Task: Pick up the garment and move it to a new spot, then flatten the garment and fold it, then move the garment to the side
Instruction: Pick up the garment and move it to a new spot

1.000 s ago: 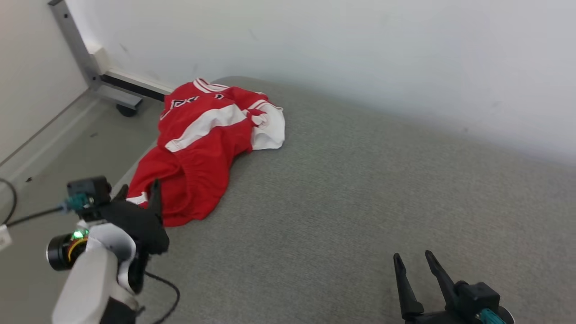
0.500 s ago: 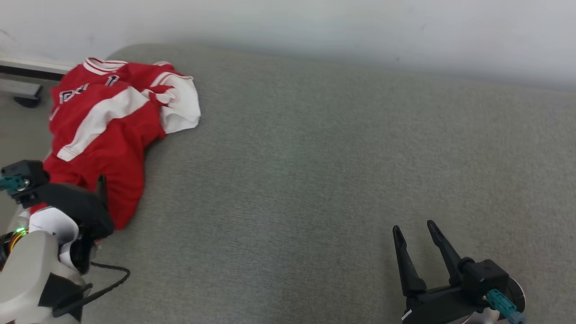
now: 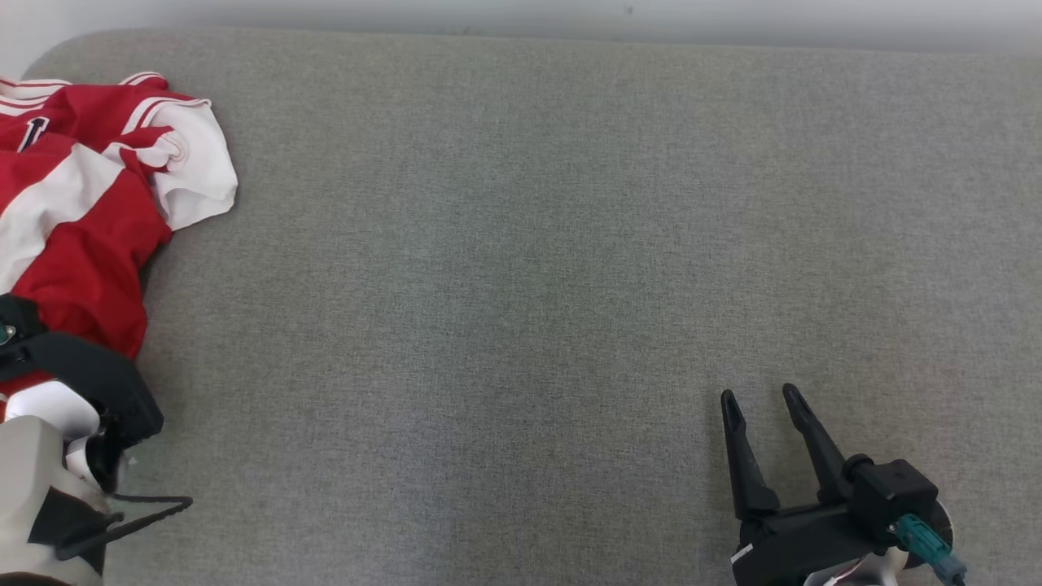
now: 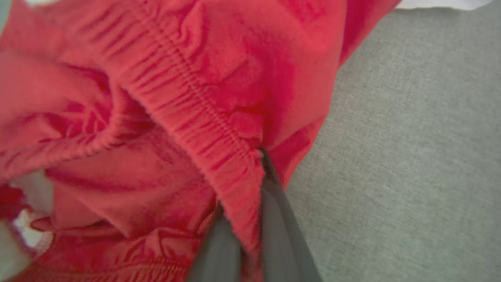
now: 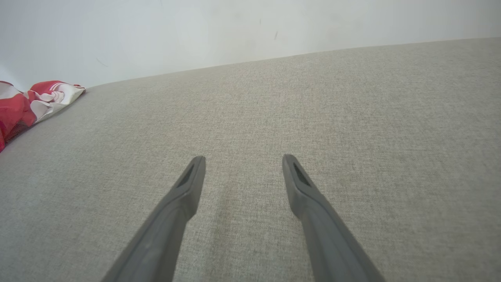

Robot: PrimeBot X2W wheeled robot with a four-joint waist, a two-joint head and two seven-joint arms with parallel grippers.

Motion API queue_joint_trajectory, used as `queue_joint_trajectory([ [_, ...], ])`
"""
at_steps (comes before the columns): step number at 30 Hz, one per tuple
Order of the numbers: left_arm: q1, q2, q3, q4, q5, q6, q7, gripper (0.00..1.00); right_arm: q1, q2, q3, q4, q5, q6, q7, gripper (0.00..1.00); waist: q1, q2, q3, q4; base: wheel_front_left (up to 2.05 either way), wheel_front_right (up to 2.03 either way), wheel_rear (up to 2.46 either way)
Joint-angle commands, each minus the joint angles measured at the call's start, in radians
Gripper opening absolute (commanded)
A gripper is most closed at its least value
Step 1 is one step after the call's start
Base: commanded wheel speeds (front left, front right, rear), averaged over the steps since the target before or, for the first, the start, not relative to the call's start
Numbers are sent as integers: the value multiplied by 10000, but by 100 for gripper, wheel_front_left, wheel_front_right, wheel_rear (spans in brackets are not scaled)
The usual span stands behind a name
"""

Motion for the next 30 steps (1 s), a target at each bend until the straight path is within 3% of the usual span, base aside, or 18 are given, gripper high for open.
queue_joint_trajectory([
  [1,-34,109,-80,77,104,-37,9,0,-101,23,55,141,159,33,-176,100,-1,-2,-118,16,0,0,0],
  [8,-594,751,-356,-447,337,-149,154,0,-303,23,337,938,729,33,-672,100,-1,-2,-1071,300,0,0,0],
  [15,-1230,1354,-833,-2188,554,-428,417,0,-335,20,283,1786,1490,33,-1160,100,-1,-2,-2171,380,0,0,0],
  [21,-1314,1116,-1178,-4572,256,-535,835,0,-125,18,177,2284,1801,31,-1305,100,-1,-2,-2952,64,0,0,0],
  [30,-944,436,-1463,-8330,-293,-460,1278,0,-70,18,-6,2135,1804,33,-1306,100,-1,-2,-3216,-1103,0,0,0],
])
